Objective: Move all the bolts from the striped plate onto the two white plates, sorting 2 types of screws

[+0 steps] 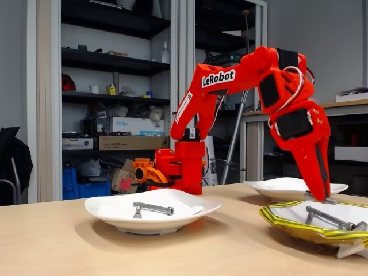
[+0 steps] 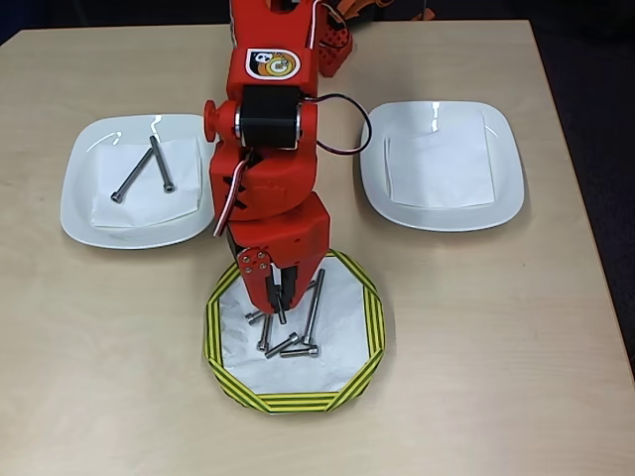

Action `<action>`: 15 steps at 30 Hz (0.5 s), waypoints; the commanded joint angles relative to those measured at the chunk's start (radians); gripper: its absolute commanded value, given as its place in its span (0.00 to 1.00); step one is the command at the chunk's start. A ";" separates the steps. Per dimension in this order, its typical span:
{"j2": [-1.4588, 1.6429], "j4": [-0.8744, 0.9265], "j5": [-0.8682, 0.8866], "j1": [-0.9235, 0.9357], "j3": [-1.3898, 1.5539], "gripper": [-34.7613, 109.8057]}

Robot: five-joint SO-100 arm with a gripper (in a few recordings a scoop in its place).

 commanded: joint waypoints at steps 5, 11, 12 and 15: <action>0.040 0.081 0.084 -0.057 -0.052 0.24; 0.169 0.187 0.268 -0.160 0.040 0.24; 0.202 0.201 0.313 -0.184 0.075 0.24; 0.313 0.215 0.454 -0.267 0.199 0.24</action>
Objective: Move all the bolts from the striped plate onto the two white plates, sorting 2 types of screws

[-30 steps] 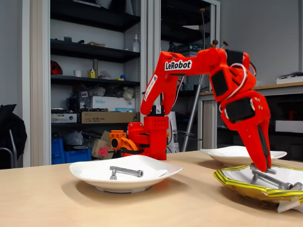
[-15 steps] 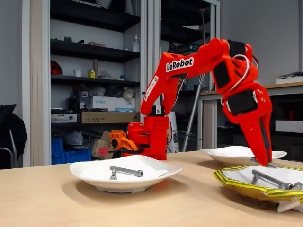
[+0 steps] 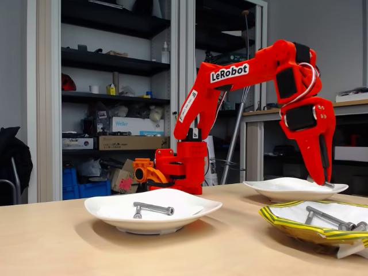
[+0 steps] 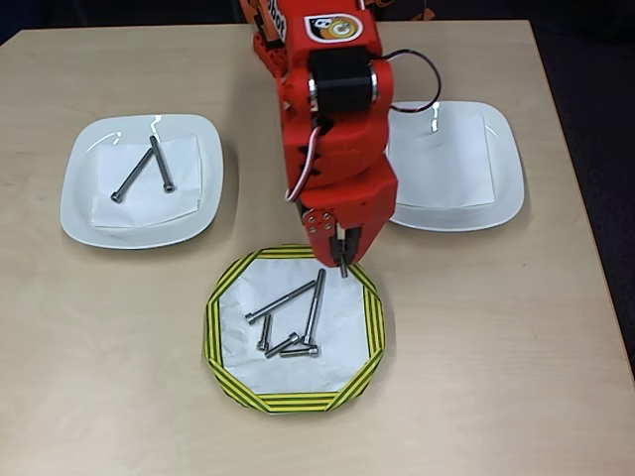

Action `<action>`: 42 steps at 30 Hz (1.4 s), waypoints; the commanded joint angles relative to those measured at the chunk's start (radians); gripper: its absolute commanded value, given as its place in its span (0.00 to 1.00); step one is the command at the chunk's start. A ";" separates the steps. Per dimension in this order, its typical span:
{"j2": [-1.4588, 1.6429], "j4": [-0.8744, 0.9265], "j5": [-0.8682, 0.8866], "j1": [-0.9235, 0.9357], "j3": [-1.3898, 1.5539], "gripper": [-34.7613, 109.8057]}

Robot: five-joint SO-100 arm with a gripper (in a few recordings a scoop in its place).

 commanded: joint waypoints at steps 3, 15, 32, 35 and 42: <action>0.284 -0.002 0.279 -0.158 0.233 0.24; 0.647 -0.132 0.945 -0.485 0.765 0.24; 0.683 -0.314 0.591 -0.347 0.830 0.34; 0.611 -0.414 0.316 -0.204 0.784 0.34; 0.410 -0.522 0.038 -0.020 0.630 0.33</action>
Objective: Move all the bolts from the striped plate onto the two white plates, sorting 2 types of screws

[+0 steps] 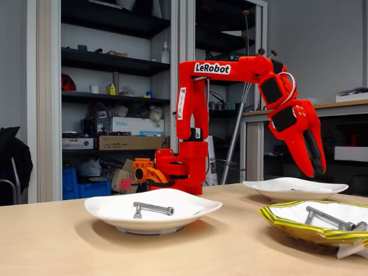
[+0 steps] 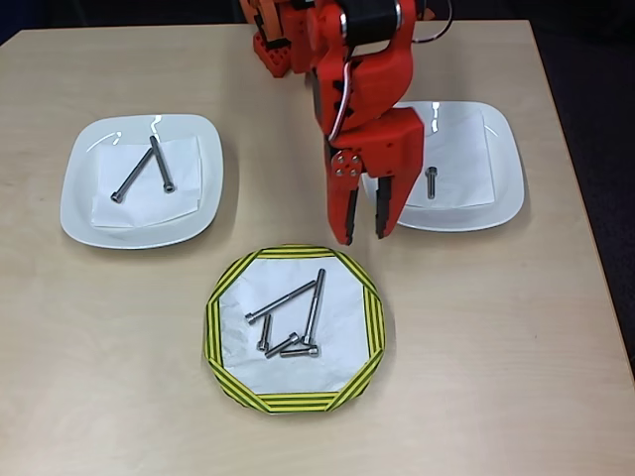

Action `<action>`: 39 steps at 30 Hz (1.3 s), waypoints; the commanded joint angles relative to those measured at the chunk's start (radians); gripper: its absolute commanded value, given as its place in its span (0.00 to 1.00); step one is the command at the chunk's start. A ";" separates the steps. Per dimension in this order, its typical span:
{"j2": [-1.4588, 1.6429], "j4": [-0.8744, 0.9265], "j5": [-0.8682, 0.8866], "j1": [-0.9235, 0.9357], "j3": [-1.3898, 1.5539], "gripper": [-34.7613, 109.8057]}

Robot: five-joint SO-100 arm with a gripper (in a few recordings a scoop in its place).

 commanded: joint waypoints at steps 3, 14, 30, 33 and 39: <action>-0.130 -0.025 -0.104 0.084 -0.175 0.32; -0.318 -0.025 -0.132 0.133 -0.351 0.31; -0.357 -0.135 -0.110 0.152 -0.281 0.30; -0.359 -0.144 -0.098 0.155 -0.264 0.30; -0.371 -0.144 -0.032 0.160 -0.247 0.31</action>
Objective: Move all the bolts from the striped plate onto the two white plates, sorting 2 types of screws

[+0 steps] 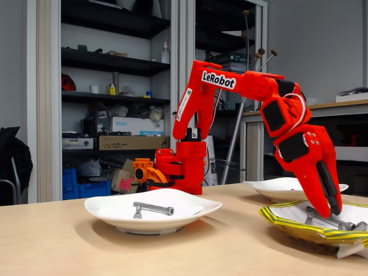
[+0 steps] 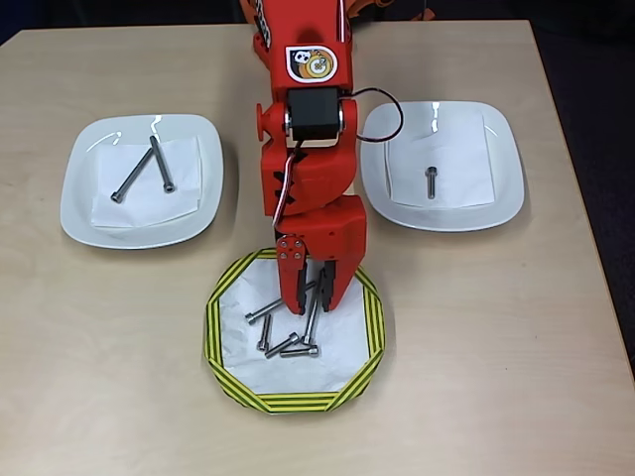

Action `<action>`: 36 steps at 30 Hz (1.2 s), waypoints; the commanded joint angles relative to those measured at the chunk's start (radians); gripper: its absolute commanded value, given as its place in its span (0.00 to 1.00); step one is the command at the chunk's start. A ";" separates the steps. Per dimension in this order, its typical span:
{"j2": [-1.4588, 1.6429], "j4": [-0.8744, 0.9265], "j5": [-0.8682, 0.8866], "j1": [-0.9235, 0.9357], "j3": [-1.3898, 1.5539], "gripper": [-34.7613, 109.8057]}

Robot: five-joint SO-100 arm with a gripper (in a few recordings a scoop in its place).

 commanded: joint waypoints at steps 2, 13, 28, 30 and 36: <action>0.008 0.005 0.063 -0.006 0.009 0.31; -0.009 -0.104 0.129 -0.023 0.084 0.24; 0.017 0.178 -0.126 0.077 -0.166 0.24; 0.009 0.239 -0.183 0.109 -0.238 0.24; 0.026 0.414 -0.302 0.199 -0.367 0.24</action>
